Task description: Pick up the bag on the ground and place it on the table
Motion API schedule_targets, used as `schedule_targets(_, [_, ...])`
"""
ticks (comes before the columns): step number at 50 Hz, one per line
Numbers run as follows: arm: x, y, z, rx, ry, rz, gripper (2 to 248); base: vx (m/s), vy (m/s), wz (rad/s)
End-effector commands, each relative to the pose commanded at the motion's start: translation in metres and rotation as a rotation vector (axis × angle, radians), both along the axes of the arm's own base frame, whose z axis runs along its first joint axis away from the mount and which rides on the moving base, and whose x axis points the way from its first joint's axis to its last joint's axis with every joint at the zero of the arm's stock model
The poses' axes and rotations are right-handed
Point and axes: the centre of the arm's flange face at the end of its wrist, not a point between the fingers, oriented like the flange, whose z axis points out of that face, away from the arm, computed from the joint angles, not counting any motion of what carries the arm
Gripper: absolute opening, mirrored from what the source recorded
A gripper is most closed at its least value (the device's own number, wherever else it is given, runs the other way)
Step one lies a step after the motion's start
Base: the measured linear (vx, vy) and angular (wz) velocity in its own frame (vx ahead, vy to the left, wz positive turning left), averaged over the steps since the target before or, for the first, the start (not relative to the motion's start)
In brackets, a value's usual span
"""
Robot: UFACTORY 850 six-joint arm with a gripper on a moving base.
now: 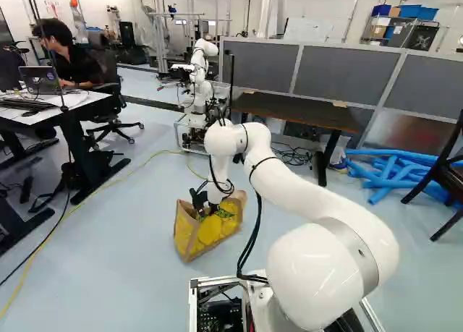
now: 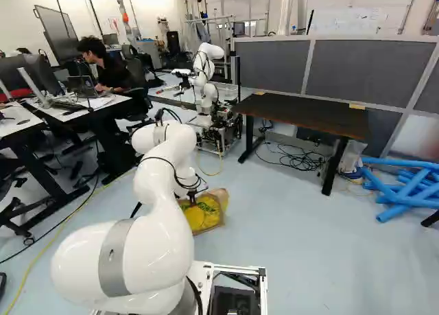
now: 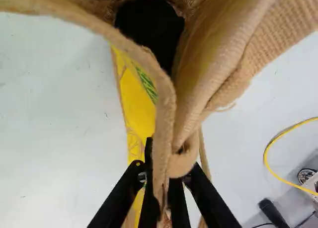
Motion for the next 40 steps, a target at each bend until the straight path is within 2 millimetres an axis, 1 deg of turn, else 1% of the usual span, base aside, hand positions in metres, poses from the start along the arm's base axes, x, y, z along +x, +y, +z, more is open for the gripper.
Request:
schedule_targets(25, [-0.012, -0.003, 0.038, 0.003, 0.020, -0.085, 22, 0.000, 0.000, 0.000])
schedule_targets(40, [-0.030, -0.003, 0.061, -0.002, 0.045, -0.110, 22, 0.000, 0.000, 0.000])
